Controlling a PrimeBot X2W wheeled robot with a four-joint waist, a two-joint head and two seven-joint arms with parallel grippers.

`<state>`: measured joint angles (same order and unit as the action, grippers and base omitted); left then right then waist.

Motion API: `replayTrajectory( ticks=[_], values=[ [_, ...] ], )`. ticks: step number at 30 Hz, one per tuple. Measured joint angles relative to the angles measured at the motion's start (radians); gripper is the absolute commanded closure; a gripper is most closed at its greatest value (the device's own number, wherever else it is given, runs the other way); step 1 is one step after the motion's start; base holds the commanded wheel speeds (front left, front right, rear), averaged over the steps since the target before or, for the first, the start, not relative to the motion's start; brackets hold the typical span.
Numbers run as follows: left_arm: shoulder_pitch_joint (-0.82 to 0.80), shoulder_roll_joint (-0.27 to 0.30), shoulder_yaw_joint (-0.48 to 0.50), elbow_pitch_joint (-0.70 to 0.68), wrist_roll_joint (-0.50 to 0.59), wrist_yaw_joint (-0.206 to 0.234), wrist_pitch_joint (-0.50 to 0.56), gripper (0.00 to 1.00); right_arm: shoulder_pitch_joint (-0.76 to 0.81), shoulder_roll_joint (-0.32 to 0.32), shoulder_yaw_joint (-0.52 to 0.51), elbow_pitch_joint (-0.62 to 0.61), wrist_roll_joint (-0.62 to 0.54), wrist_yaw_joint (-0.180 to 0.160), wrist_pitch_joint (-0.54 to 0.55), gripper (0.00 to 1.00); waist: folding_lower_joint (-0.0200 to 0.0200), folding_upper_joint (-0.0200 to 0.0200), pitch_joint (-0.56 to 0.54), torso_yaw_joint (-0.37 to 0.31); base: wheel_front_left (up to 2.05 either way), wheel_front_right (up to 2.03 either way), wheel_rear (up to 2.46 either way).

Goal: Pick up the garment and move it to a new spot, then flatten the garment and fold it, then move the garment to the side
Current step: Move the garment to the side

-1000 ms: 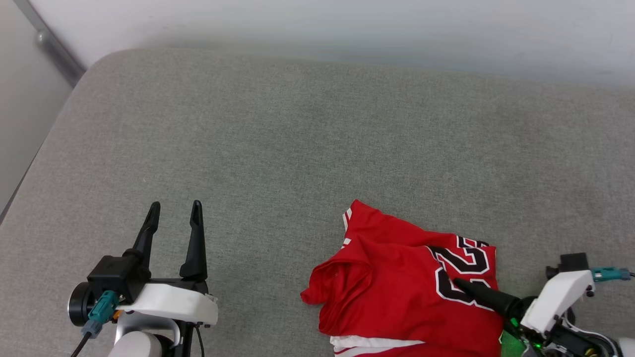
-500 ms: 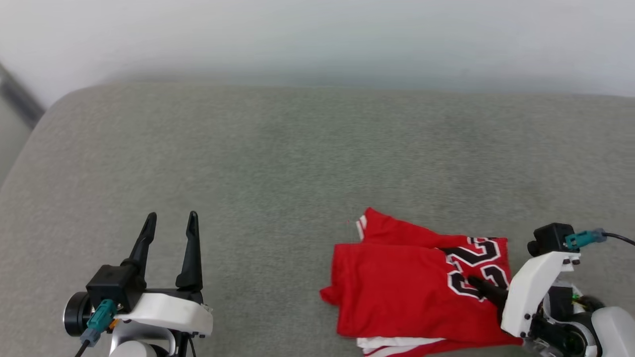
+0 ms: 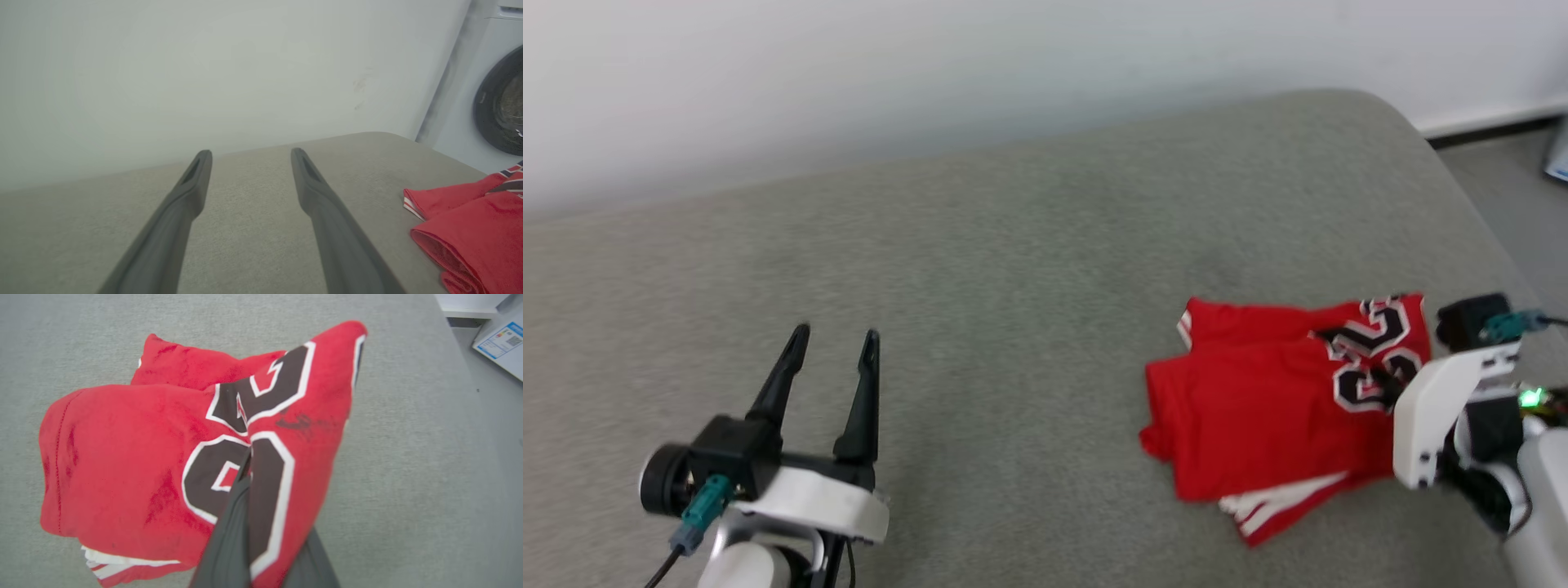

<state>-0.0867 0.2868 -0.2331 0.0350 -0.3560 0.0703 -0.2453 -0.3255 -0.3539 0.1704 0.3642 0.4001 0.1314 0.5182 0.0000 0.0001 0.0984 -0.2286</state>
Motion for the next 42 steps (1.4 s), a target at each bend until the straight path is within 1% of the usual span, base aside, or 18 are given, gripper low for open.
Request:
replayTrajectory(
  ticks=[5,8,10,15,22,23,24,26,30,32,37,42],
  values=[
    [-0.078,0.030,-0.024,-0.054,0.036,-0.011,0.044,0.00,-0.136,-0.005,-0.030,0.104,-0.025,0.000,-0.153,1.00,0.0000,0.0000,0.077,-0.080,0.00,0.00,0.00],
    [-0.135,0.056,-0.036,-0.094,0.056,-0.027,0.077,0.00,-0.217,-0.008,-0.060,0.175,-0.041,0.000,-0.230,1.00,0.0001,0.0000,0.146,-0.108,0.00,0.00,0.00],
    [-0.175,0.066,-0.044,-0.123,0.067,-0.035,0.100,0.00,-0.266,-0.021,-0.081,0.223,-0.059,0.000,-0.273,1.00,0.0001,0.0000,0.195,-0.122,0.00,0.00,0.00],
    [-0.260,0.092,-0.053,-0.189,0.090,-0.051,0.145,0.00,-0.379,-0.066,-0.152,0.322,-0.105,0.000,-0.376,1.00,0.0001,0.0000,0.317,-0.139,0.00,0.00,0.00],
    [-0.353,0.108,-0.062,-0.252,0.110,-0.061,0.179,0.00,-0.503,-0.091,-0.250,0.449,-0.162,0.000,-0.505,1.00,0.0002,0.0000,0.461,-0.129,0.00,0.00,0.00],
    [-0.362,0.110,-0.062,-0.258,0.114,-0.062,0.182,0.00,-0.514,-0.090,-0.263,0.468,-0.171,0.000,-0.521,0.75,0.0002,0.0000,0.478,-0.126,0.00,0.00,0.00],
    [-0.370,0.111,-0.062,-0.263,0.115,-0.062,0.186,0.00,-0.522,-0.090,-0.277,0.491,-0.186,0.000,-0.531,0.54,0.0002,0.0000,0.493,-0.123,0.00,0.00,0.00],
    [-0.380,0.114,-0.066,-0.273,0.119,-0.063,0.191,0.00,-0.538,-0.079,-0.303,0.540,-0.200,0.000,-0.550,0.00,0.0002,0.0000,0.519,-0.117,0.00,0.00,0.00],
    [-0.388,0.117,-0.073,-0.270,0.122,-0.063,0.195,0.00,-0.558,-0.044,-0.349,0.622,-0.253,0.000,-0.600,0.00,0.0002,0.0000,0.549,-0.107,0.00,0.00,0.00],
    [-0.388,0.118,-0.073,-0.265,0.122,-0.063,0.194,0.00,-0.569,-0.037,-0.379,0.656,-0.274,0.000,-0.625,0.00,0.0002,0.0000,0.548,-0.106,0.00,0.00,0.00],
    [-0.378,0.115,-0.071,-0.238,0.112,-0.059,0.172,0.00,-0.575,-0.057,-0.450,0.700,-0.337,0.000,-0.685,0.00,0.0001,0.0000,0.515,-0.110,0.00,0.00,0.00],
    [-0.335,0.092,-0.069,-0.195,0.093,-0.042,0.125,0.00,-0.569,-0.079,-0.477,0.682,-0.390,0.000,-0.720,0.00,0.0001,0.0000,0.451,-0.107,0.00,0.00,0.00]
  ],
)
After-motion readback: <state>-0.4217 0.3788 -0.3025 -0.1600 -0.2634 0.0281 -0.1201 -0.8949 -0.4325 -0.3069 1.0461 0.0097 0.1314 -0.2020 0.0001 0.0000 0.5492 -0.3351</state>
